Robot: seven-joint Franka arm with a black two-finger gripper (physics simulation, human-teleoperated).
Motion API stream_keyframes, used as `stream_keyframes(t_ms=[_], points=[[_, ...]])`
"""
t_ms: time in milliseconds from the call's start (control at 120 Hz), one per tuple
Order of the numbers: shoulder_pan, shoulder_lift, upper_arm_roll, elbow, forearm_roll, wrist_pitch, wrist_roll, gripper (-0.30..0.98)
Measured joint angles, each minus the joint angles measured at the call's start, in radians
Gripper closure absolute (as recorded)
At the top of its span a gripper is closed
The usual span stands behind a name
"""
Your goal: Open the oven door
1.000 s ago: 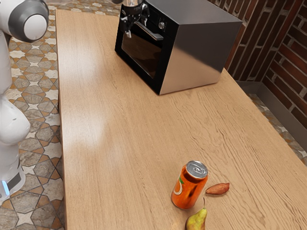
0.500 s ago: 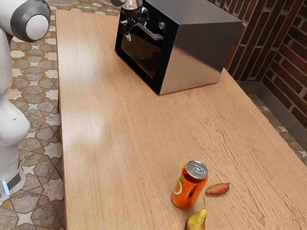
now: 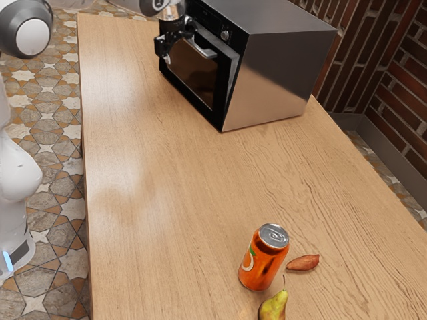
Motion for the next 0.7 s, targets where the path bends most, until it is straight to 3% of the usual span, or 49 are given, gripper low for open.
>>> stream_keyframes(t_ms=[700], points=[[-0.001,-0.127,-0.002,-0.21,-0.031,0.086,-0.027,0.0]])
